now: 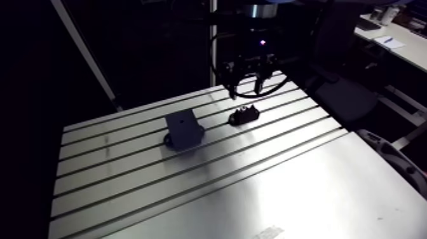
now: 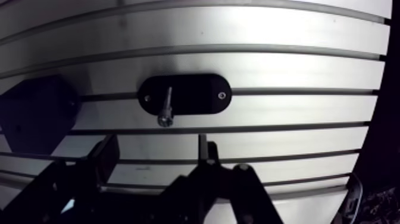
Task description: Pick up the M10 bolt and insert it into the hole until fully seated.
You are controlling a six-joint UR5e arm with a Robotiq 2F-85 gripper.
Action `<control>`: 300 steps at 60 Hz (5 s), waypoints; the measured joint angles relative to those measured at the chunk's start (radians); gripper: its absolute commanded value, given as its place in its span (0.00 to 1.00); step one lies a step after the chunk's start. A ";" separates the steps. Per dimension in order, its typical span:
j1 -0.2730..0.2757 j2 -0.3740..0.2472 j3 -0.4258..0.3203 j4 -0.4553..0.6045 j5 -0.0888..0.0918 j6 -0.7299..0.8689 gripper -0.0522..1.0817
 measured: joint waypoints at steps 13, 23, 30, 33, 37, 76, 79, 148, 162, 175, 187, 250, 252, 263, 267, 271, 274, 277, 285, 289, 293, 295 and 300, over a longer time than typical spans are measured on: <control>0.002 0.016 0.003 -0.016 -0.005 0.002 0.40; 0.004 0.028 0.004 -0.026 -0.007 0.004 0.42; 0.005 0.037 0.004 -0.035 -0.010 0.004 0.44; 0.005 0.040 0.003 -0.038 -0.010 0.004 0.44; 0.005 0.044 0.003 -0.042 -0.011 0.004 0.45; 0.008 0.062 0.004 -0.060 -0.011 0.008 0.47; 0.008 0.062 0.004 -0.060 -0.012 0.010 0.47; 0.009 0.068 0.024 -0.066 -0.016 0.017 0.48; 0.010 0.071 0.023 -0.067 -0.020 0.017 0.48; 0.009 0.073 0.020 -0.067 -0.025 0.017 0.48; 0.009 0.074 0.023 -0.067 -0.029 0.017 0.49; 0.010 0.085 0.017 -0.069 -0.028 0.019 0.60; 0.010 0.085 0.017 -0.070 -0.028 0.020 0.60; 0.010 0.086 0.016 -0.075 -0.029 0.022 0.60; 0.010 0.086 0.016 -0.078 -0.030 0.022 0.61; 0.010 0.086 0.015 -0.079 -0.030 0.023 0.61; 0.010 0.086 0.015 -0.079 -0.030 0.023 0.61; 0.010 0.086 0.015 -0.079 -0.029 0.023 0.61; 0.013 0.085 0.014 -0.079 -0.029 0.023 0.61; 0.015 0.084 0.014 -0.078 -0.028 0.023 0.61; 0.016 0.083 0.014 -0.077 -0.028 0.023 0.61; 0.016 0.083 0.014 -0.077 -0.028 0.023 0.61; 0.018 0.083 0.014 -0.076 -0.028 0.023 0.61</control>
